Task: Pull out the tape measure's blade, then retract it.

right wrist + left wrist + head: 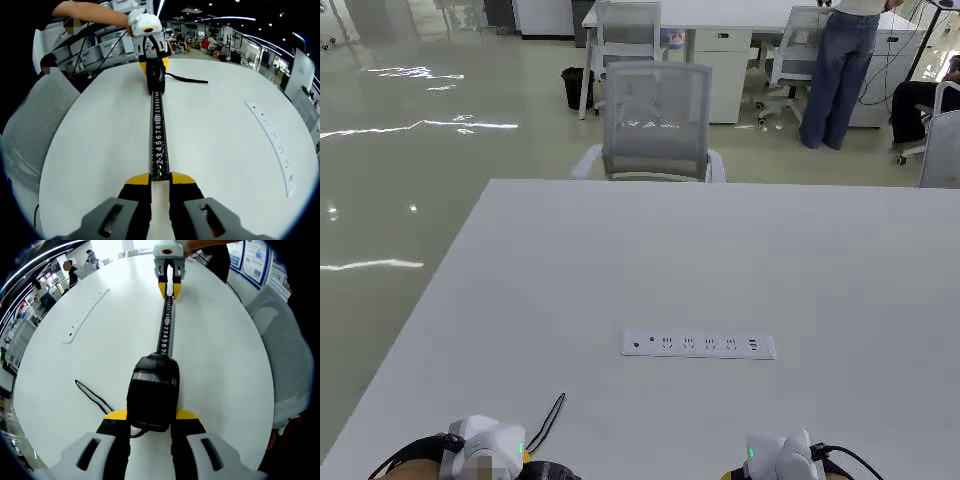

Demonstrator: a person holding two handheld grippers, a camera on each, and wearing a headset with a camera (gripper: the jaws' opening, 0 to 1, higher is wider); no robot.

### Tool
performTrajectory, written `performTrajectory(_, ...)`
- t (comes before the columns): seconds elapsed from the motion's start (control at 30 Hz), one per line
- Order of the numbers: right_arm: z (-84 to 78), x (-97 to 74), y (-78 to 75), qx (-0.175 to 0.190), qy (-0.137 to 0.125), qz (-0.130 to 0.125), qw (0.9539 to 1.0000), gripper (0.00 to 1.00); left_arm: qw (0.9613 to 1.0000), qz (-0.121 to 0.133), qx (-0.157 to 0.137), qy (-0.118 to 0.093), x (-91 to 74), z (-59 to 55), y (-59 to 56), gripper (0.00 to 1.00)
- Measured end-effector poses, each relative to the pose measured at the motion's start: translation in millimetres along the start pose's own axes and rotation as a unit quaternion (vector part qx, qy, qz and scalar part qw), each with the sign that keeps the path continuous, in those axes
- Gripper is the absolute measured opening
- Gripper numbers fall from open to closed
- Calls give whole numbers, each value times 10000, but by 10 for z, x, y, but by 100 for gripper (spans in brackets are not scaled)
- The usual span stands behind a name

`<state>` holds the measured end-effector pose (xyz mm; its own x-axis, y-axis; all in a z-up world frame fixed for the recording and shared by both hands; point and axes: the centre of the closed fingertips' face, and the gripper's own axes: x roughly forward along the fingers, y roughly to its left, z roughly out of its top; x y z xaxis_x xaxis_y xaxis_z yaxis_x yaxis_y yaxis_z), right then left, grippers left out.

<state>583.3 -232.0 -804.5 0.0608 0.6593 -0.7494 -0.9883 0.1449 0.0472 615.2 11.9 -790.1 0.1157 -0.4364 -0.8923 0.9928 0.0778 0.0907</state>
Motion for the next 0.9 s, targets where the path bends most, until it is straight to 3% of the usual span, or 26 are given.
performTrajectory(0.9,-157,-151,-14,85,67,-80,9999,10,10000,6,-5,10,7,-7,3,26)
